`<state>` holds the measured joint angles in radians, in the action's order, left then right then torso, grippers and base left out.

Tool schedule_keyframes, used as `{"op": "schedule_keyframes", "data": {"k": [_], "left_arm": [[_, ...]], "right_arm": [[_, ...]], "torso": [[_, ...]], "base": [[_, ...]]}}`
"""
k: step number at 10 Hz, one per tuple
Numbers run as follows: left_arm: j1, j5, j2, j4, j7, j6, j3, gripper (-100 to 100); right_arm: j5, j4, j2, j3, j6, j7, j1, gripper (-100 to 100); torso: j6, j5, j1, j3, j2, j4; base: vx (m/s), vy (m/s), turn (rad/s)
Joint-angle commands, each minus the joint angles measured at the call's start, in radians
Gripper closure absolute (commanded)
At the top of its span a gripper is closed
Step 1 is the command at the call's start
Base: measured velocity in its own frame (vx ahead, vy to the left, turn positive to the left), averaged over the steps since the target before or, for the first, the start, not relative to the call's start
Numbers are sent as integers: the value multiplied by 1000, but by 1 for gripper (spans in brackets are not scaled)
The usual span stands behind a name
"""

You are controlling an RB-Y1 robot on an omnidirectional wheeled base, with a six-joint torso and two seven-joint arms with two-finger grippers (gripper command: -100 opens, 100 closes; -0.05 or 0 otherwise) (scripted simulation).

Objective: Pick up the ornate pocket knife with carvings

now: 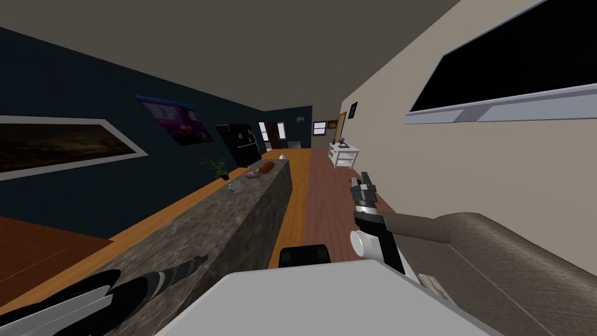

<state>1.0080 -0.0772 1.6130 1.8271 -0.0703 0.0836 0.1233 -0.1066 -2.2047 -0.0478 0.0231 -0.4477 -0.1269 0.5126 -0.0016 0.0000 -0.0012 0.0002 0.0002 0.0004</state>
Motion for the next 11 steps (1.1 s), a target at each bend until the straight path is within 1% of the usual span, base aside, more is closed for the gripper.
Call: {"op": "schedule_keyframes", "data": {"k": [1, 4, 5, 6, 7, 8, 9, 10, 11], "left_arm": [[0, 0, 0, 0, 0, 0, 0, 100], [0, 0, 0, 1, 0, 0, 0, 100], [0, 0, 0, 1, 0, 0, 0, 0], [8, -14, 39, 14, -13, 0, -18, 100], [14, -22, 63, 26, -21, 4, -29, 100], [16, -26, 75, 32, -25, 6, -35, 100], [22, -34, 100, 45, -34, 10, -46, 100], [21, -31, 89, 37, -30, 7, -42, 100], [22, -33, 92, 39, -32, 8, -44, 0]], "right_arm": [[0, 0, 0, 0, 0, 0, 0, 0], [0, 0, 0, 0, 0, 0, 0, 0], [0, 0, 0, 0, 0, 0, 0, 0], [0, 0, 0, 0, 0, 0, 0, 0], [0, 0, 0, 0, 0, 0, 0, 0], [0, 0, 0, 0, 0, 0, 0, 0], [0, 0, 0, 0, 0, 0, 0, 0], [0, 0, 0, 0, 0, 0, 0, 0], [0, 0, 0, 0, 0, 0, 0, 0]], "torso": [[0, 0, 0, 0, 0, 0], [0, 0, 0, 0, 1, 0], [0, 0, 0, 0, 1, 0], [0, 0, 0, 0, 1, 0], [-1, -1, 0, 1, 2, 0], [-2, -1, 0, 2, 4, 1], [-1, 0, 0, 2, 4, 1], [-1, -1, 0, 2, 4, 1], [-1, 0, 0, 2, 3, 1]], "base": [[0, 0, 0], [0, 0, 0], [0, 0, 0], [-28, -1, 126], [-46, 1, 145], [-43, 0, 74], [-44, 5, 78], [-19, 3, 12], [0, 0, 0]]}}
